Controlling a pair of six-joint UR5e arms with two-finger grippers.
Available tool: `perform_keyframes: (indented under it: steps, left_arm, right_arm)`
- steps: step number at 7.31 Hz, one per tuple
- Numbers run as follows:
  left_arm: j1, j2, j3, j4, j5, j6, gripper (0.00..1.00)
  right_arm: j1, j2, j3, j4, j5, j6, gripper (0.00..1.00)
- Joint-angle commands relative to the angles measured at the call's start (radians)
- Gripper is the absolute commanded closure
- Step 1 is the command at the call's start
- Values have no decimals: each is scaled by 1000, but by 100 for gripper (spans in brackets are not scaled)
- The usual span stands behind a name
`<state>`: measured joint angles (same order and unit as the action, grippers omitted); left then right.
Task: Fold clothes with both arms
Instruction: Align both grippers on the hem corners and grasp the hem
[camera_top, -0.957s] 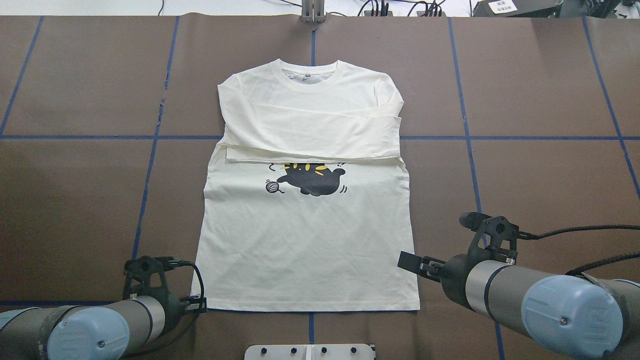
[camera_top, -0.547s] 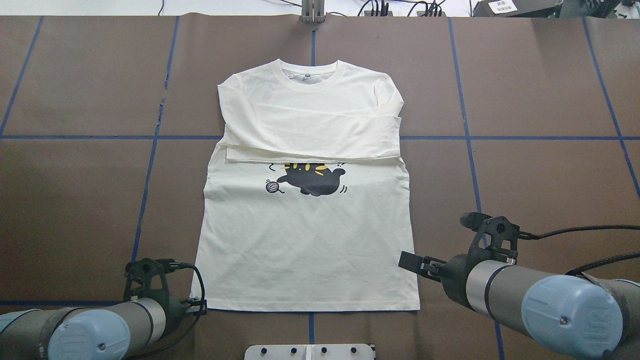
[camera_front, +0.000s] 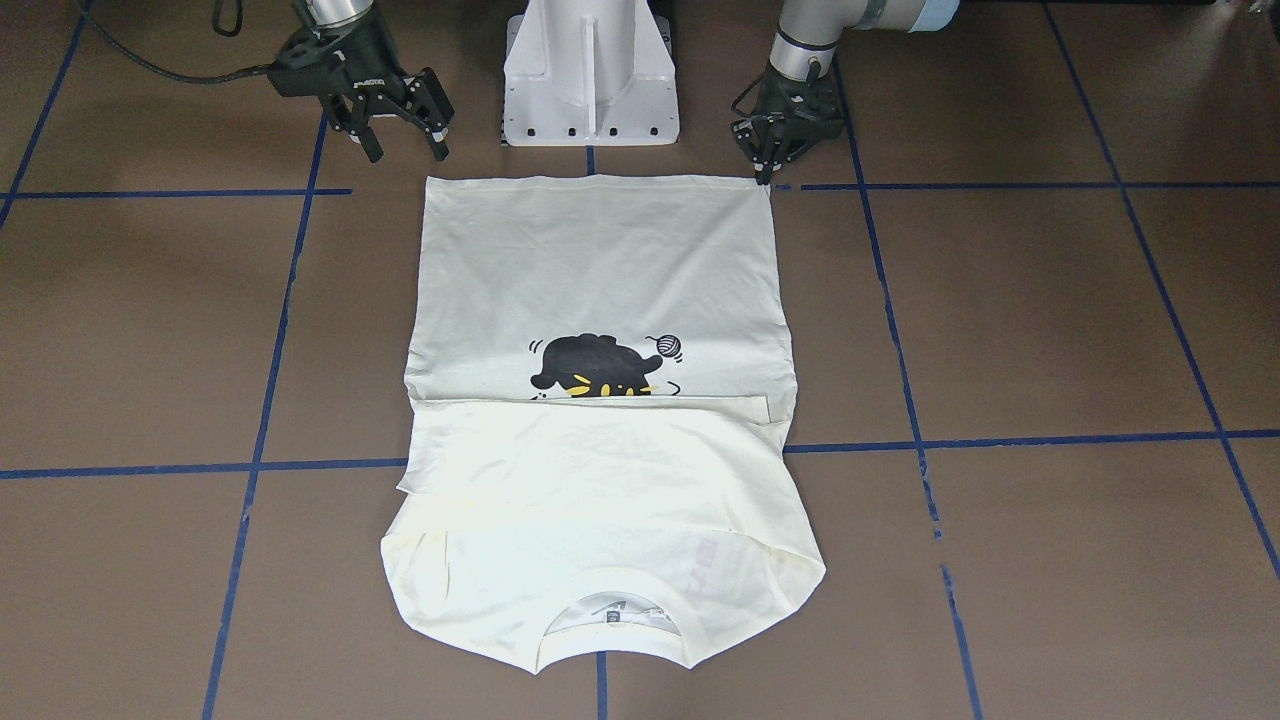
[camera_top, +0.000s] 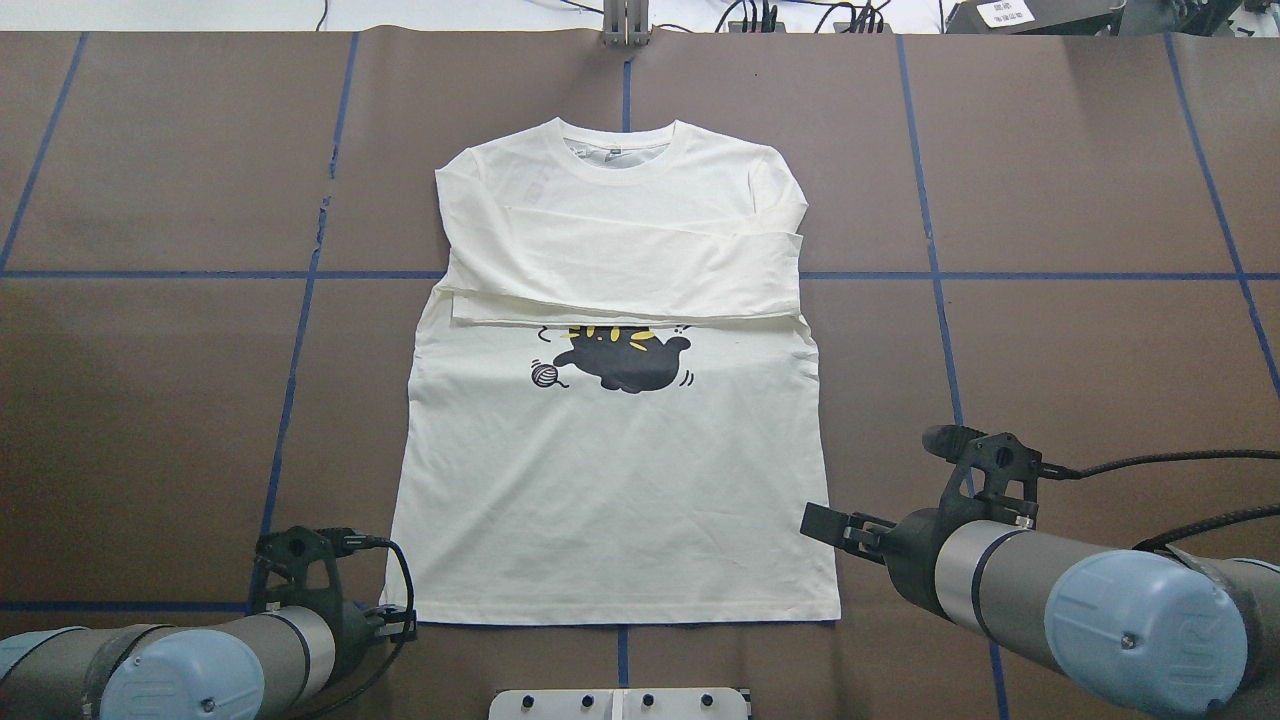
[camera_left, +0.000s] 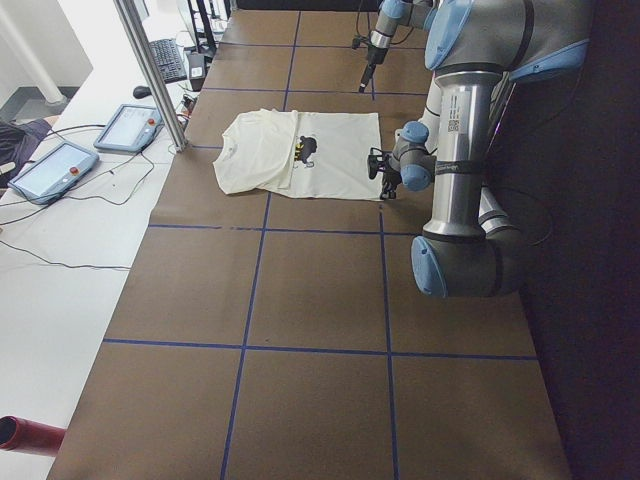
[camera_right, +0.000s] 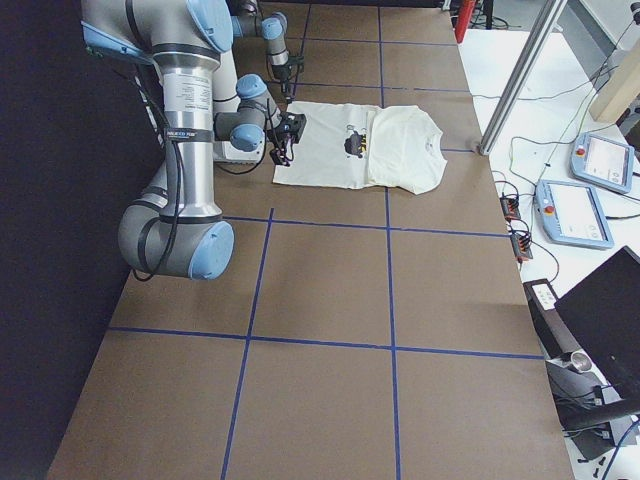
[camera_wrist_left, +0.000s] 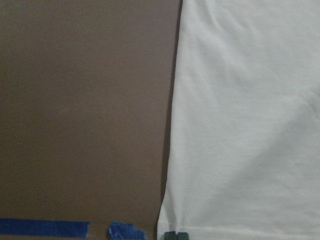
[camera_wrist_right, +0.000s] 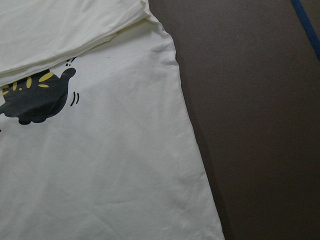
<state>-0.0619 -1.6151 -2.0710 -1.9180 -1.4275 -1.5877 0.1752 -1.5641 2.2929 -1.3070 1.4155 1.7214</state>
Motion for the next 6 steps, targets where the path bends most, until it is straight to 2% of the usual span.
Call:
perform_keyframes:
  steps: [1,2,3,4,6]
  left_arm:
    - [-6,-2,-38,1,-4,32,100]
    - [-15,-12,-66,1,-5,46,100]
    - [-21,-14,-72,1,-5,46,100]
    - [-27,-31,-72,1,-7,46,100]
    - [-29,-42,-72,1,-8,46,100]
  right_arm:
    - [-15,1,-7,-11,-30,3,0]
    - [-57,7,-42,-12,-94,53,7]
    - [-89,12,-65,-14,-116,144,26]
    - [-112,1,-91,-15,-134,180,30]
    - [-137,13,-141,-15,-165,182,29]
